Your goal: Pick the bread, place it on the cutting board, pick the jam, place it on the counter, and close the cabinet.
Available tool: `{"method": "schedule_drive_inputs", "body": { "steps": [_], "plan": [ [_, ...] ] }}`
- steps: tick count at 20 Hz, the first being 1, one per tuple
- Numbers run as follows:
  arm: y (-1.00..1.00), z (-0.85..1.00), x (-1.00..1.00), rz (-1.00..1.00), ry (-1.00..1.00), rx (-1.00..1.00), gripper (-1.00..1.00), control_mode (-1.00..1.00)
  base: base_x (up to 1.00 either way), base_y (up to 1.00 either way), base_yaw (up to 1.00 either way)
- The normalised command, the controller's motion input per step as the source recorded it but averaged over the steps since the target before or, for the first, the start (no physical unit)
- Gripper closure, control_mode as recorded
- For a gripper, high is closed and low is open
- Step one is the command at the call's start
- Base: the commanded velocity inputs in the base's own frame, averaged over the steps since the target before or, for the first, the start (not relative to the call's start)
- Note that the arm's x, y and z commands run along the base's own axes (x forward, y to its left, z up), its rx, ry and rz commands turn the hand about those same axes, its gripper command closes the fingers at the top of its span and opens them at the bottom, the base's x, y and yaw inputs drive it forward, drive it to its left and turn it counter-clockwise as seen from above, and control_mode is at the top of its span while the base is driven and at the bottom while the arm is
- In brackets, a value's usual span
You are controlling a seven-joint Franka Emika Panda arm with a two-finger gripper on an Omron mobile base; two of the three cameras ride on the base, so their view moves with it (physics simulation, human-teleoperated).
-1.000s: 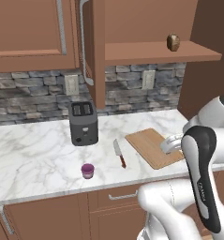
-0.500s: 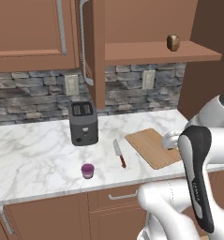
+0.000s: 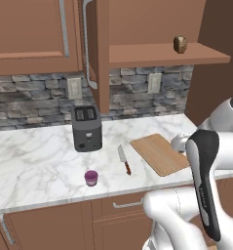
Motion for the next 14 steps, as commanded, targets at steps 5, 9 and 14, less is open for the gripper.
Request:
{"method": "schedule_drive_inputs", "body": {
  "steps": [5,9,14],
  "plan": [
    [-0.09,0.07,-0.04,-0.01,-0.06,-0.02,-1.00,-1.00,0.00,0.00,0.00],
    [-0.01,0.08,-0.13,0.00,-0.09,-0.08,-1.00,-1.00,0.00,0.00,0.00],
    [-0.05,0.06,-0.09,0.00,-0.10,-0.02,-1.00,-1.00,0.00,0.00,0.00]
  ]
}}
